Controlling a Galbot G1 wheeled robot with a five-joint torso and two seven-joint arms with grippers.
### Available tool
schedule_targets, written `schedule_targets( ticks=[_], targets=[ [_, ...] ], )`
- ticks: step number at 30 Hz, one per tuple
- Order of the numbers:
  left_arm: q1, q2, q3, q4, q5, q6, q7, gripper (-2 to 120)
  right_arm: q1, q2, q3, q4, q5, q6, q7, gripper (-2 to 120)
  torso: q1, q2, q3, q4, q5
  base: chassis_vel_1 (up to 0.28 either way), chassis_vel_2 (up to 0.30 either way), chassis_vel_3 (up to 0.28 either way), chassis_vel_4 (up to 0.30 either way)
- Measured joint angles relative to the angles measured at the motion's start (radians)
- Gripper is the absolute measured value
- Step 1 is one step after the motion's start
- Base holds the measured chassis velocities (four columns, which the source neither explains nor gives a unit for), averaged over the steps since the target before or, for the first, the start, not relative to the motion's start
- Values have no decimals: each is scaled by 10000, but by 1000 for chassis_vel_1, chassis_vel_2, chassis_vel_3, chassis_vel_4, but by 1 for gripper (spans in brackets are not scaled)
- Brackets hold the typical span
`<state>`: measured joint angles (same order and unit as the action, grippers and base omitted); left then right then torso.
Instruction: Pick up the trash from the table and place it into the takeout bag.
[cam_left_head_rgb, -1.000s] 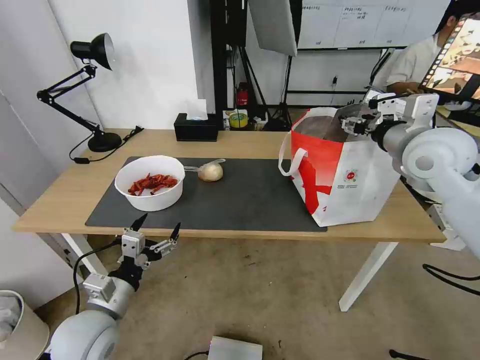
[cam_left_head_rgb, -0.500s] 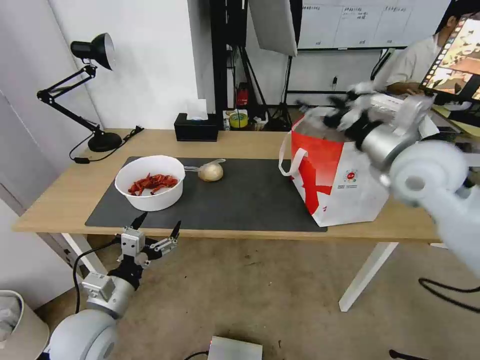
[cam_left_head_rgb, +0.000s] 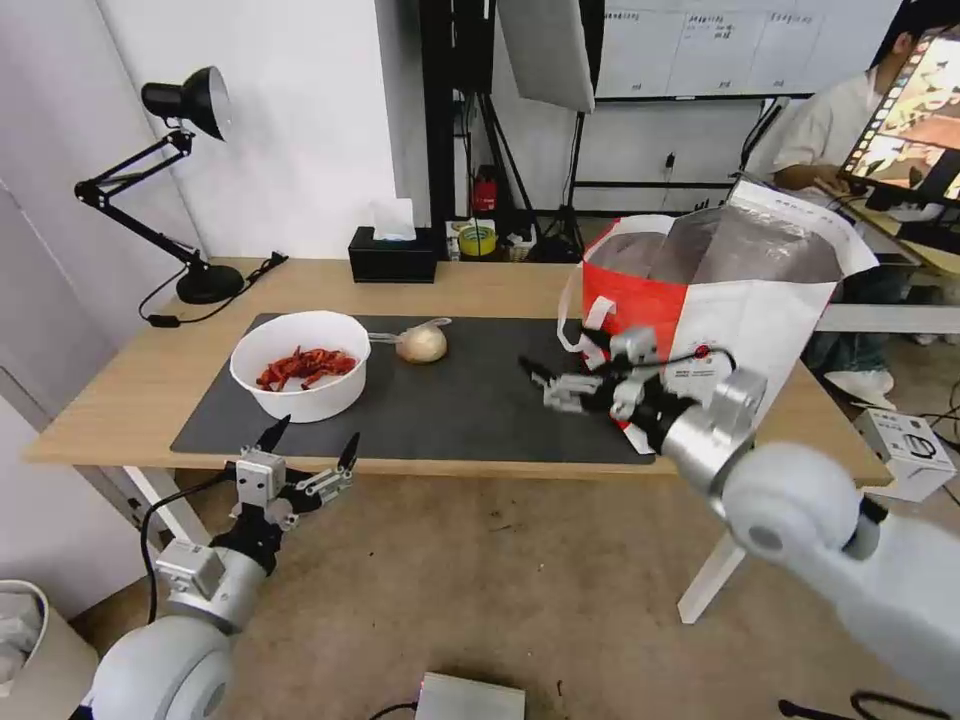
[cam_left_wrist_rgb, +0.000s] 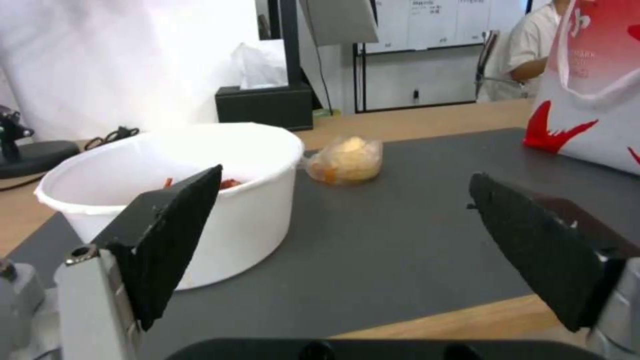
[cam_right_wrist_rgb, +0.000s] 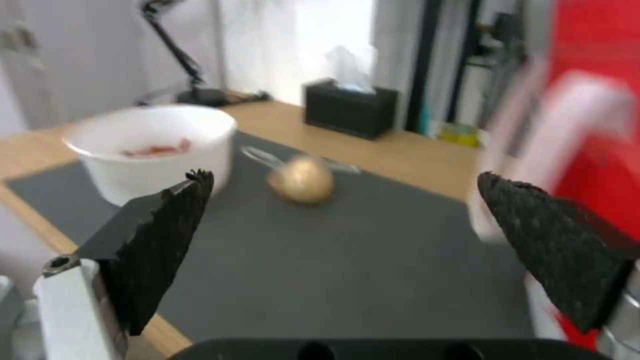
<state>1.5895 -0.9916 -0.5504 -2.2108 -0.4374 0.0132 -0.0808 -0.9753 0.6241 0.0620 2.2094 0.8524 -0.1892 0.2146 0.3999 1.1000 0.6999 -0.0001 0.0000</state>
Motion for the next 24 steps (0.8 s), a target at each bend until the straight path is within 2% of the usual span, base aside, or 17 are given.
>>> schedule_targets(
  ticks=[2,6,8,13,17,24],
  targets=[
    [9,-6,0,-1,8,0,-2,100,-365,68,156,10,-258,99,92,100,0,0,0,0,0,0,0,0,0],
    [57,-47,-6,9,47,2,-4,100,-2443,592,900,-55,-1497,856,418,100,0,0,0,0,1,0,0,0,0],
    [59,-52,-6,13,52,2,-5,100,-2626,652,966,-65,-1608,930,440,100,0,0,0,-1,1,0,0,0,0],
    [73,-94,31,90,101,-9,-4,100,-4229,1239,1643,-124,-2569,1734,698,100,0,0,0,0,0,0,0,0,0],
    [74,-101,41,139,109,-23,0,100,-4886,1557,1891,-128,-2913,2110,934,100,0,0,0,0,0,0,0,0,0],
    [67,-109,70,228,120,-53,20,100,-5374,1923,1974,-128,-3148,2200,1082,100,0,0,0,0,0,0,0,0,0]
  ],
)
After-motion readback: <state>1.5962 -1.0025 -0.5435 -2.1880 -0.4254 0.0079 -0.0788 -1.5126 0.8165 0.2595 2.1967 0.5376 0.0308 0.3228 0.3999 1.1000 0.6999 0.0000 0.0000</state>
